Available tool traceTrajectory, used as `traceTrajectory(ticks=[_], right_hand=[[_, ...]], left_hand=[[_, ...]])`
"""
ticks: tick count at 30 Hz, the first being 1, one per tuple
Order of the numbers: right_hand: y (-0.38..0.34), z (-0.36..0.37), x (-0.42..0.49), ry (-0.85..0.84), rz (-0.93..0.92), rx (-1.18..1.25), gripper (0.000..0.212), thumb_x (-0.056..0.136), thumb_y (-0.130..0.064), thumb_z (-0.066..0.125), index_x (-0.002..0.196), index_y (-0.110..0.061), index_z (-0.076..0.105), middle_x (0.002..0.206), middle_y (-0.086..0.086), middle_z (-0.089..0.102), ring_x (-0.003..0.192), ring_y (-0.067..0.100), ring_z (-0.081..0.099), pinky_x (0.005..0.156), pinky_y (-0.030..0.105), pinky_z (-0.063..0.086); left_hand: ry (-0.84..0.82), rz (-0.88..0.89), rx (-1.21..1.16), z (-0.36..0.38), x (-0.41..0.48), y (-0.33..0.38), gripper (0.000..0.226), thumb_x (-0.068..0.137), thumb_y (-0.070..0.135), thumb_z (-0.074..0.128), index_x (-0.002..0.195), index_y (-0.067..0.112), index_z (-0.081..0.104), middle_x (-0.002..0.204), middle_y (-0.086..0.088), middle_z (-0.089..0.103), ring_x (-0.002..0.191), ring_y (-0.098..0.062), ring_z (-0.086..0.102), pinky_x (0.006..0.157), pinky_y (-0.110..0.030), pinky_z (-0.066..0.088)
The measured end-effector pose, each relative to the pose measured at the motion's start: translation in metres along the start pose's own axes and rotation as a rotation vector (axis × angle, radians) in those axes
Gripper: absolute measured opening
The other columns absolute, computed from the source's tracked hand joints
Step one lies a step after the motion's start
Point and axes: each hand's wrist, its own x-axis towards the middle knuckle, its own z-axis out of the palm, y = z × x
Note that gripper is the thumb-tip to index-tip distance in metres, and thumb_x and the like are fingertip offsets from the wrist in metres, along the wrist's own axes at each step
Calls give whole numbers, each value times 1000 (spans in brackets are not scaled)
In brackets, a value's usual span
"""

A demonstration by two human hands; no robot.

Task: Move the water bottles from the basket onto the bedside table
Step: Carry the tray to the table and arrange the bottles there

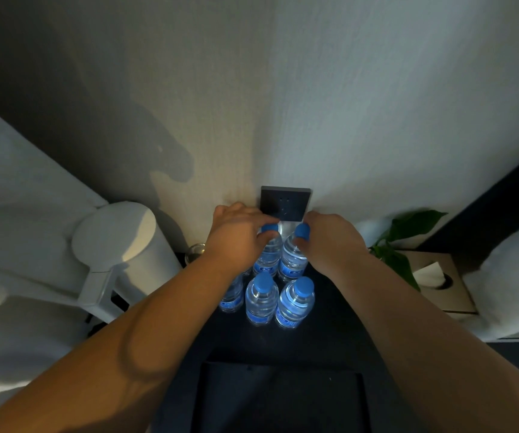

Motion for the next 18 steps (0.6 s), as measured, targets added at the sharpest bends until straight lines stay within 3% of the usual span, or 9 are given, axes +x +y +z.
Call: traceTrajectory(ticks=[14,18], right_hand=[[1,0,-3,6,17,24,31,94,-47,65,111,-22,60,99,2,68,88,20,64,73,36,53],[-1,2,-12,106,87,80,42,90,-58,64,114,-25,54,90,0,67,82,21,65,69,39,57]], left_hand=[[12,-1,8,7,0,-4,27,95,48,64,121,42,72,110,14,73,107,-18,56,93,-37,27],[3,-13,-20,6,3,-6,26,94,49,66,118,43,73,106,14,73,107,-19,56,95,-39,29]])
